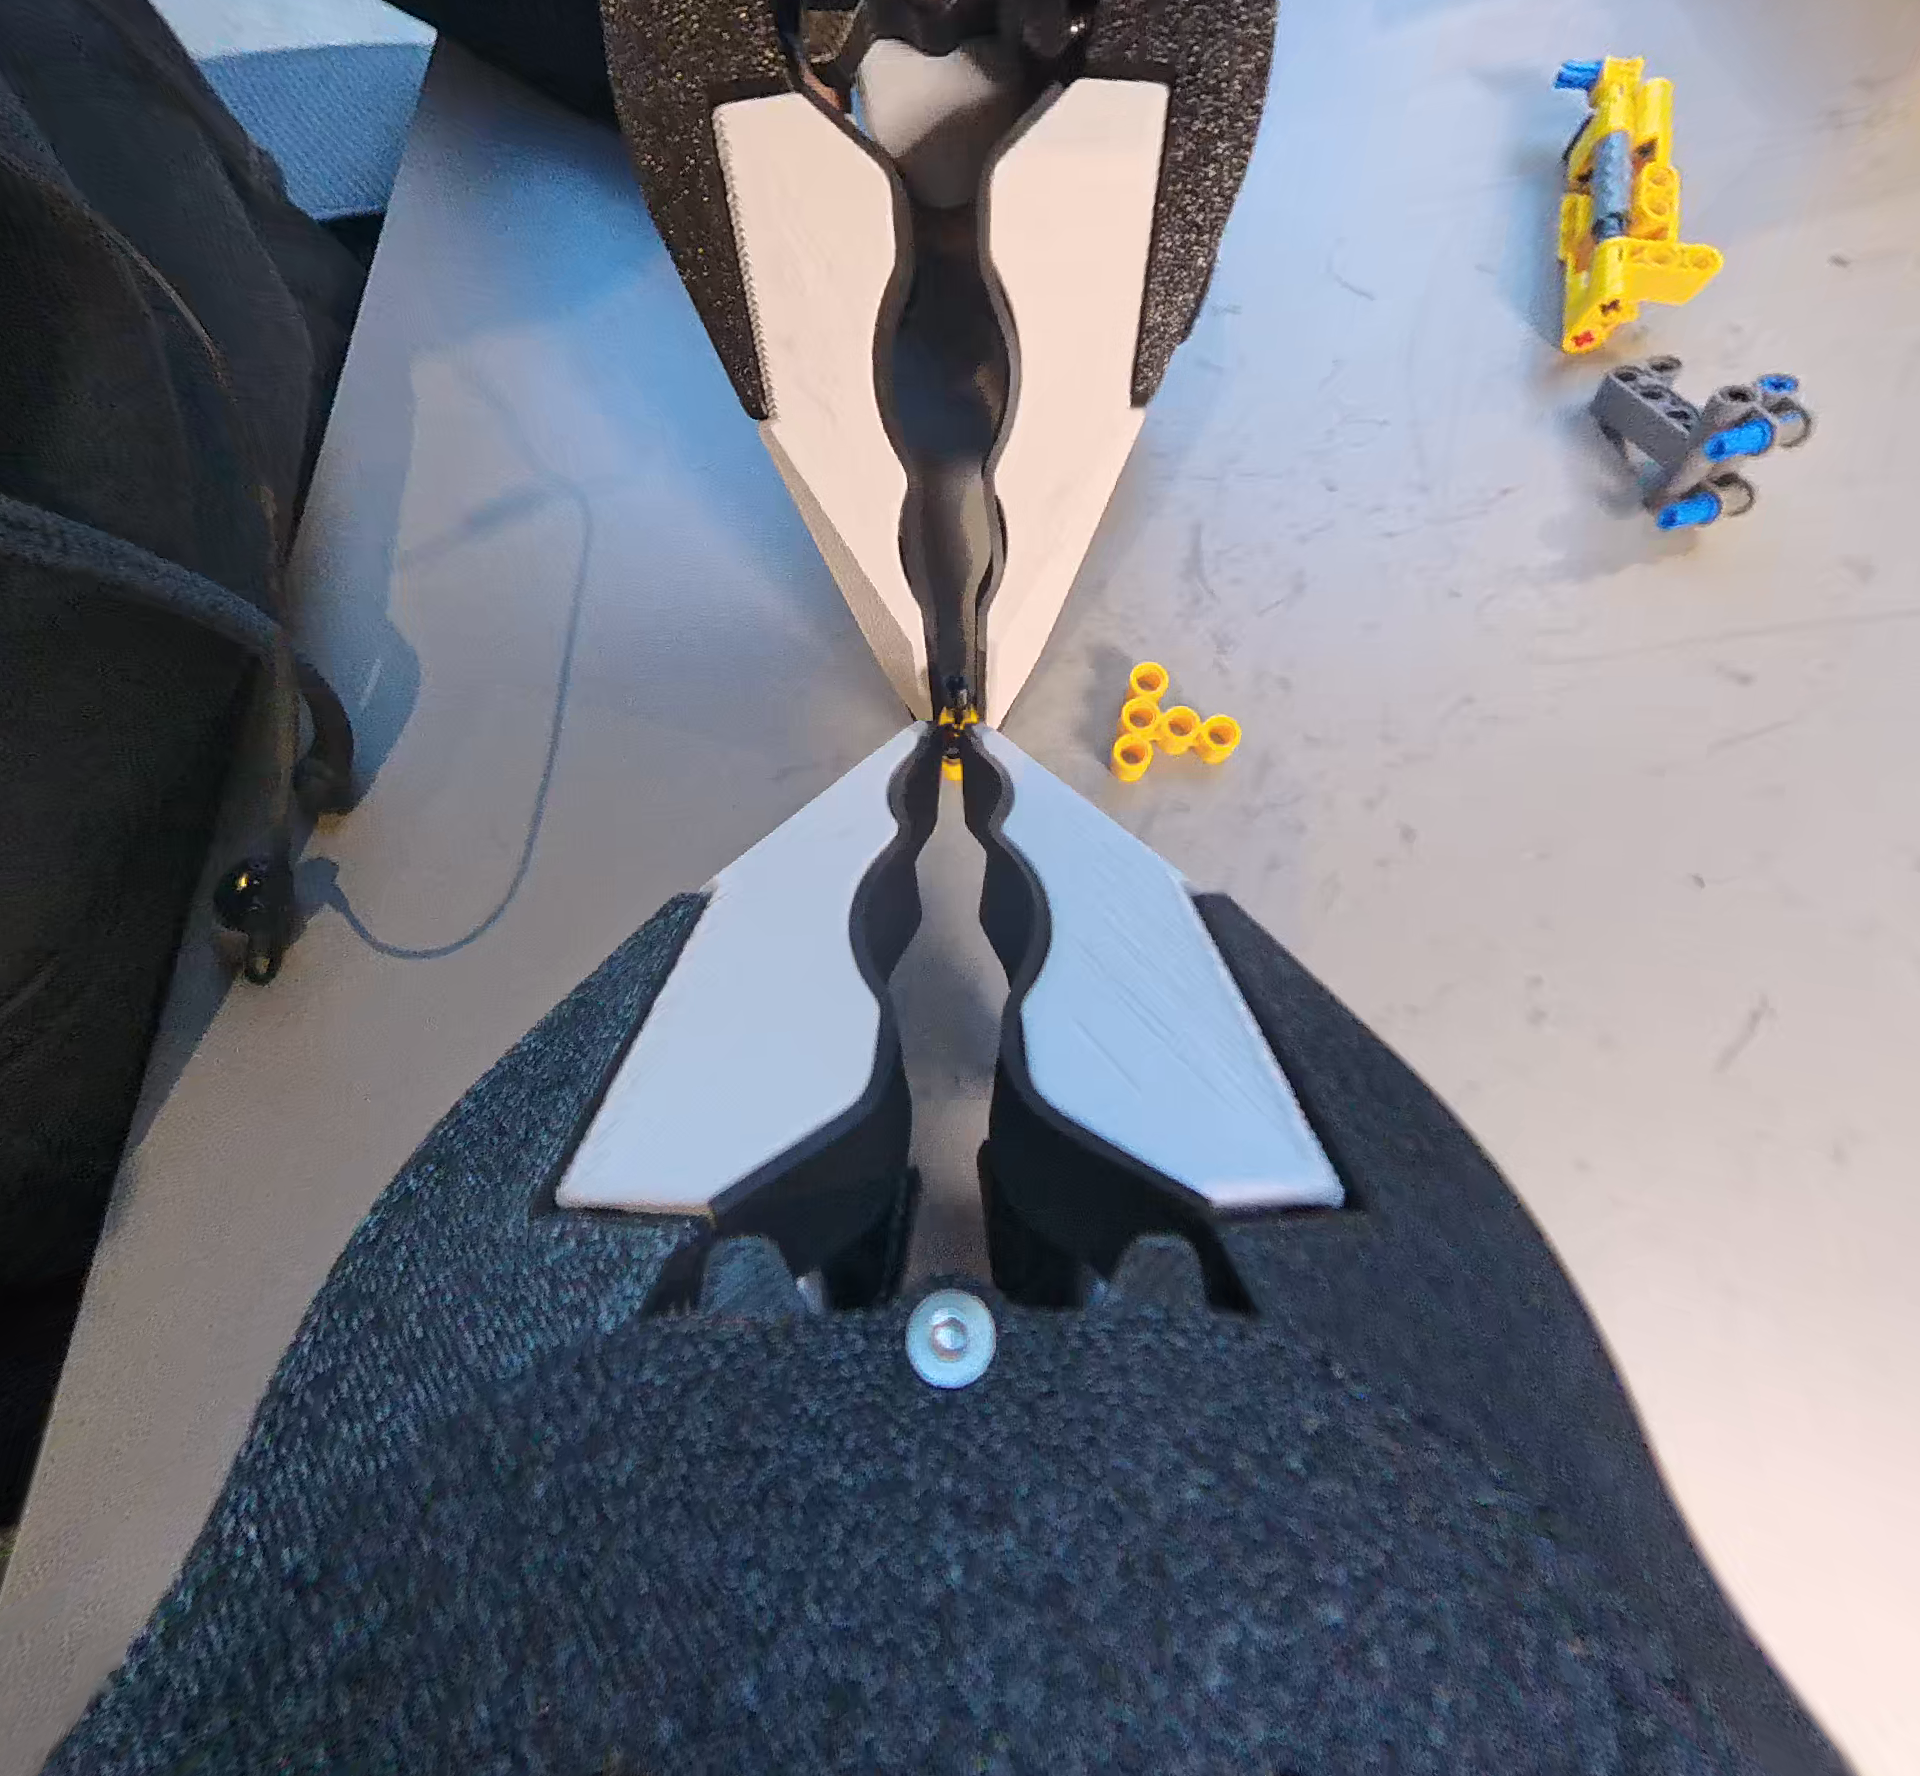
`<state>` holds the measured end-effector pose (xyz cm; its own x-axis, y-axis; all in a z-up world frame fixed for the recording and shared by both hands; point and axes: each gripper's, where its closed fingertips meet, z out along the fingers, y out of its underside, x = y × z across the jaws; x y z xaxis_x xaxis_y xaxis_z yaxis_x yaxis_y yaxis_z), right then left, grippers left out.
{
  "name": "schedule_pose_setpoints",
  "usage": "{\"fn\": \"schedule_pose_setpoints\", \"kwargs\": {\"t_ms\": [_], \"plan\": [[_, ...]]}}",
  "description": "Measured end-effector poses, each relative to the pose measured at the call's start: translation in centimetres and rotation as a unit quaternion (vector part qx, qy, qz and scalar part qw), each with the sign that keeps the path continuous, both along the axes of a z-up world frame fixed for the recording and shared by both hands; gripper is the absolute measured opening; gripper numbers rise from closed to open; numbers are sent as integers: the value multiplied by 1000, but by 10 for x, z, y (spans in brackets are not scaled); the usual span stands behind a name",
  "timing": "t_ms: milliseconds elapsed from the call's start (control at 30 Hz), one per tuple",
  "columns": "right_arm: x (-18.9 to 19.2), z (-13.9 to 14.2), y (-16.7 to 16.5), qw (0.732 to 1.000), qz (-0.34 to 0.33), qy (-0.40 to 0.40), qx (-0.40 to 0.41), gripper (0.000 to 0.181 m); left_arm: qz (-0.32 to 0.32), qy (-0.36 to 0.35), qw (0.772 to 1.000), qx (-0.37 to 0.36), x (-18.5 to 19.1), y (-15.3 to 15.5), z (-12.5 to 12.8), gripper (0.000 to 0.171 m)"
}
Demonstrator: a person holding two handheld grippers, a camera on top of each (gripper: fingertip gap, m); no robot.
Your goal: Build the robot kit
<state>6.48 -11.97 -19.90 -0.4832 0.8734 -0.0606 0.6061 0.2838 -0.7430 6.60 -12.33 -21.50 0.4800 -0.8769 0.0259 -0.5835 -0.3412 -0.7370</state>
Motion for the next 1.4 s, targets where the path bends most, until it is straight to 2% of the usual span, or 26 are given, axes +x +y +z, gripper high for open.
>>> {"fn": "schedule_pose_setpoints", "kwargs": {"t_ms": [267,567,767,867,1000,1133,1400], "plan": [[-2,0,-1,997,-46,-12,-60,3,43,-11,999,-20,0,0,0,6],[-2,0,1,999,-26,12,32,3,46,-14,999,-24,0,1,0,6],[-3,-1,-1,993,22,-1,112,3,48,-17,998,-29,0,1,1,6],[-3,-2,-2,996,17,-14,87,3,50,-16,998,-27,0,1,1,6],[-1,-8,0,999,-9,-41,4,3,48,-15,998,-27,0,0,1,6],[-2,-8,0,998,-4,-40,43,3,47,-17,998,-29,0,0,1,6],[-2,-4,0,998,-16,-41,54,7,42,-11,999,-20,1,0,1,6]]}}
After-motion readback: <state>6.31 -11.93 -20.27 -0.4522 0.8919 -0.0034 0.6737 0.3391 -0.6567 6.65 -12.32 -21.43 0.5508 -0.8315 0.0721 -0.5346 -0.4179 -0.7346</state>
